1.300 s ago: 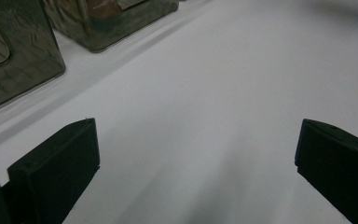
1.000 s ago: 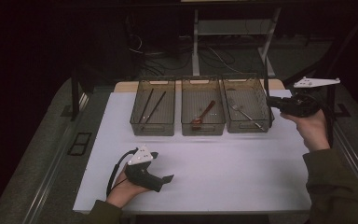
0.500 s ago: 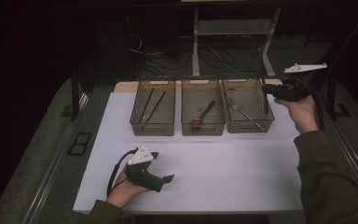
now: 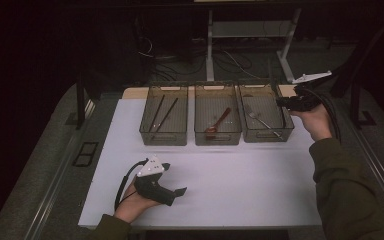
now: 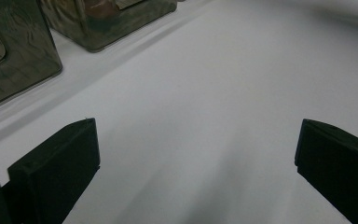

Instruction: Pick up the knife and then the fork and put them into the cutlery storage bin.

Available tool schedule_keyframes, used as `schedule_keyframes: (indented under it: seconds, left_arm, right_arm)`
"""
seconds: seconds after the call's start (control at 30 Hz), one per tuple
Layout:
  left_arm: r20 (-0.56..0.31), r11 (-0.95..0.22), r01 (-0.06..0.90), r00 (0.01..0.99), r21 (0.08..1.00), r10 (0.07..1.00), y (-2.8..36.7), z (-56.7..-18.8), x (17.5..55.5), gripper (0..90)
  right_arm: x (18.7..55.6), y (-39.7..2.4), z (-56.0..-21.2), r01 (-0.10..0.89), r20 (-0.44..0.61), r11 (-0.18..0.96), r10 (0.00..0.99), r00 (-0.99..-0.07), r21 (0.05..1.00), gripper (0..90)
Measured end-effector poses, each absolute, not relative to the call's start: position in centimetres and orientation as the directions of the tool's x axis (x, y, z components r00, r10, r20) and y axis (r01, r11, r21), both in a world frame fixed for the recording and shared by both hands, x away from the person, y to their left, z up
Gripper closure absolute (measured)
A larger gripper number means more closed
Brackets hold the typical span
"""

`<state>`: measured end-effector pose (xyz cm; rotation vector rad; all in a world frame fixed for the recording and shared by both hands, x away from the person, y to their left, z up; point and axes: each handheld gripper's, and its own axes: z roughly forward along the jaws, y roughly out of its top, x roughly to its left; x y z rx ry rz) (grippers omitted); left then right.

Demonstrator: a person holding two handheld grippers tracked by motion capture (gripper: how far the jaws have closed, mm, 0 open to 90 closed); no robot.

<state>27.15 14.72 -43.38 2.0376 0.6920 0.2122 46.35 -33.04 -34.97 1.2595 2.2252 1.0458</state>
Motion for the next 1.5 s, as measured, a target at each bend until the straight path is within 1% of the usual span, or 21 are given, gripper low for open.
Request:
schedule_keyframes:
  seconds: [0.37, 0.83, 1.1, 1.37, 1.5]
  left_arm:
    - [-0.119, -0.401, 0.386, 0.827, 0.831, 0.549, 14.7, -43.3, 27.1, 0.0]
    - [-0.118, -0.406, 0.384, 0.830, 0.829, 0.546, 14.7, -43.3, 27.1, 0.0]
    - [-0.118, -0.406, 0.383, 0.831, 0.830, 0.544, 14.7, -43.3, 27.1, 0.0]
    - [-0.122, -0.405, 0.383, 0.834, 0.830, 0.538, 14.6, -43.3, 27.0, 0.0]
    - [-0.123, -0.404, 0.383, 0.834, 0.830, 0.538, 14.6, -43.3, 27.0, 0.0]
  right_arm:
    - [46.9, -32.7, -36.3, 0.617, 0.019, 0.377, 0.843, -0.537, 0.691, 79.4]
    - [47.9, -31.9, -38.2, 0.681, -0.002, 0.443, 0.839, -0.544, 0.583, 79.4]
    - [48.3, -31.4, -38.8, 0.690, 0.006, 0.471, 0.824, -0.567, 0.550, 79.2]
    - [48.7, -31.2, -39.2, 0.703, 0.003, 0.474, 0.828, -0.561, 0.529, 78.5]
    - [48.7, -31.4, -39.2, 0.706, 0.017, 0.455, 0.834, -0.551, 0.543, 77.3]
